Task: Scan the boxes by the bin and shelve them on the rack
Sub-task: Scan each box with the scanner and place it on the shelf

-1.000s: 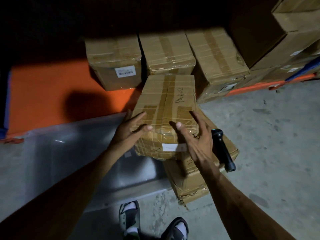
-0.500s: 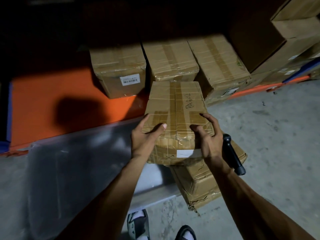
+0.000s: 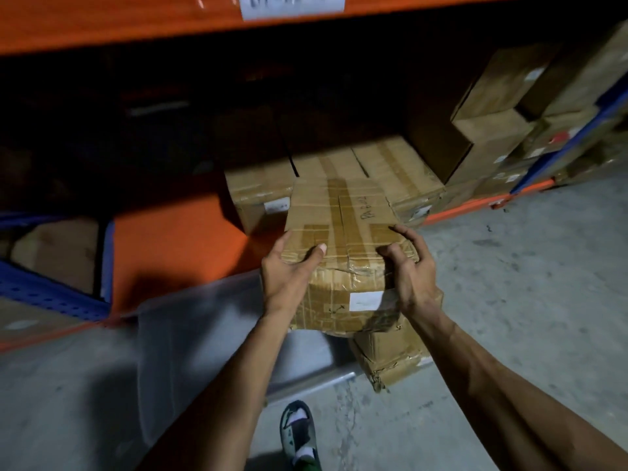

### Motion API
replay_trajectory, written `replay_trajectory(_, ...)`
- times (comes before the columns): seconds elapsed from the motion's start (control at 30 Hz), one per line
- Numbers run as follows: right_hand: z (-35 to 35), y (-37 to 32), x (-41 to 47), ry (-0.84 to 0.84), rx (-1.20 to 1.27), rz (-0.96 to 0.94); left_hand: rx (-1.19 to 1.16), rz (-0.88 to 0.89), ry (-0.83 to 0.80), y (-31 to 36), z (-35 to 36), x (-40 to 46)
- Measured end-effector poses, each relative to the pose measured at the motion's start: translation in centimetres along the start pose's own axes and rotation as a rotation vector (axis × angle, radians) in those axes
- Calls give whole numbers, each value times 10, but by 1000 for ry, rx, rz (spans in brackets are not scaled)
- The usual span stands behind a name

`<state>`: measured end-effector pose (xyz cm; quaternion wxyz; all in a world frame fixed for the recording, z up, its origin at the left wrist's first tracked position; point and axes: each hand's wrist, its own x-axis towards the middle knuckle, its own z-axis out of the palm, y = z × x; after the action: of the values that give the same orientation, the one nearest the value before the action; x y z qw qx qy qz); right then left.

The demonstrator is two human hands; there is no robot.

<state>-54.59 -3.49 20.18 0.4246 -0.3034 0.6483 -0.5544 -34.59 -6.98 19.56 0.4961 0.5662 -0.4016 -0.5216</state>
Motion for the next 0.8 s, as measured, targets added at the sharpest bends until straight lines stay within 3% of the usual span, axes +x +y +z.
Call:
replay_trajectory(0.43, -52, -243, -178, -122, 116, -391, -50, 427, 148, 232, -26, -189)
replay_trajectory(0.63, -13, -333, -191, -202, 173, -497, -18, 537, 259, 332, -57, -193)
replay_trajectory(0.8, 40, -382, -155, -245, 197, -498, -31, 563, 259, 389, -72, -150)
